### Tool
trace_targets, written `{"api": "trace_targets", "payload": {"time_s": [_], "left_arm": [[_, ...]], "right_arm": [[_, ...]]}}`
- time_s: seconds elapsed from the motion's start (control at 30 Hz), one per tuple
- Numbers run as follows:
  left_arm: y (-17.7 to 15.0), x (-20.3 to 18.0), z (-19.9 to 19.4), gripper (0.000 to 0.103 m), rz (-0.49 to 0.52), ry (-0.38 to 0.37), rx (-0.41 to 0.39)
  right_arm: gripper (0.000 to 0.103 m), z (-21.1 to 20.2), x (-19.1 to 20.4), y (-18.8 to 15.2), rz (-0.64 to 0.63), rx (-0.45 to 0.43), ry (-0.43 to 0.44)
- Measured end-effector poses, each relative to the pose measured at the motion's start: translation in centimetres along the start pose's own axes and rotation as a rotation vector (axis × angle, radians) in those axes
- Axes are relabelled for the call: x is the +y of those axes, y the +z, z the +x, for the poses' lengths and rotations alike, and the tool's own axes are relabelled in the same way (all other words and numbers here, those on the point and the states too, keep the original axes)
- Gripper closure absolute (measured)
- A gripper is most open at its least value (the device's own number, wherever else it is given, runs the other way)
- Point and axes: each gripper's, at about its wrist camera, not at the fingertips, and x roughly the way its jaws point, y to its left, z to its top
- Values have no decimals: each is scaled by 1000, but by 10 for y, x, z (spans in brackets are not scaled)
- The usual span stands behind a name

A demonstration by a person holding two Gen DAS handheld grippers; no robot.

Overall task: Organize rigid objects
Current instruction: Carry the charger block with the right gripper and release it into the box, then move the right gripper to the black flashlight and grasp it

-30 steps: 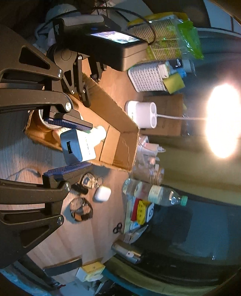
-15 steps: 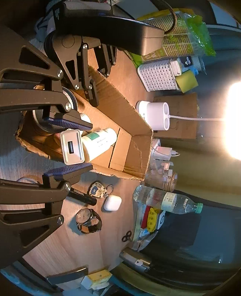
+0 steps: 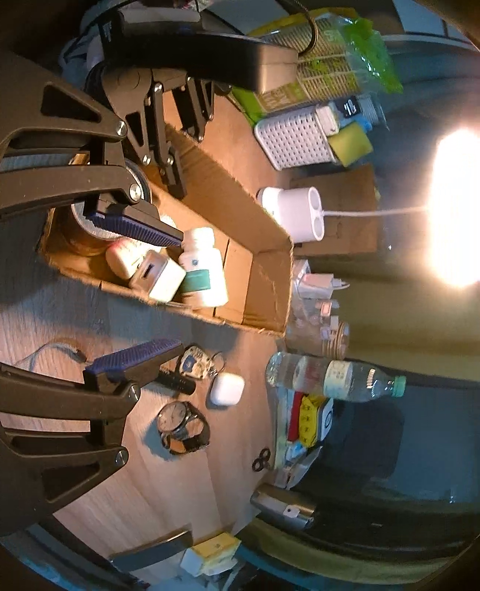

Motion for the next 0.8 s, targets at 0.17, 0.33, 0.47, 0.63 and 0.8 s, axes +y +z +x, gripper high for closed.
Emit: {"api": "trace_targets", "payload": {"time_s": [0.17, 0.33, 0.47, 0.63, 0.8], "left_arm": [[0, 0, 0, 81, 0, 0, 0], [0, 0, 0, 81, 0, 0, 0], [0, 1, 0, 81, -1, -1, 0], [0, 1, 0, 81, 0, 0, 0], [0, 1, 0, 81, 0, -1, 0]], "right_arm": [[48, 3, -4, -4, 13, 13, 2], [48, 2, -7, -5, 20, 11, -4], [48, 1, -11, -5, 33, 8, -16], [48, -3, -24, -7, 59, 1, -39], [47, -3, -42, -12, 99, 5, -74]]}}
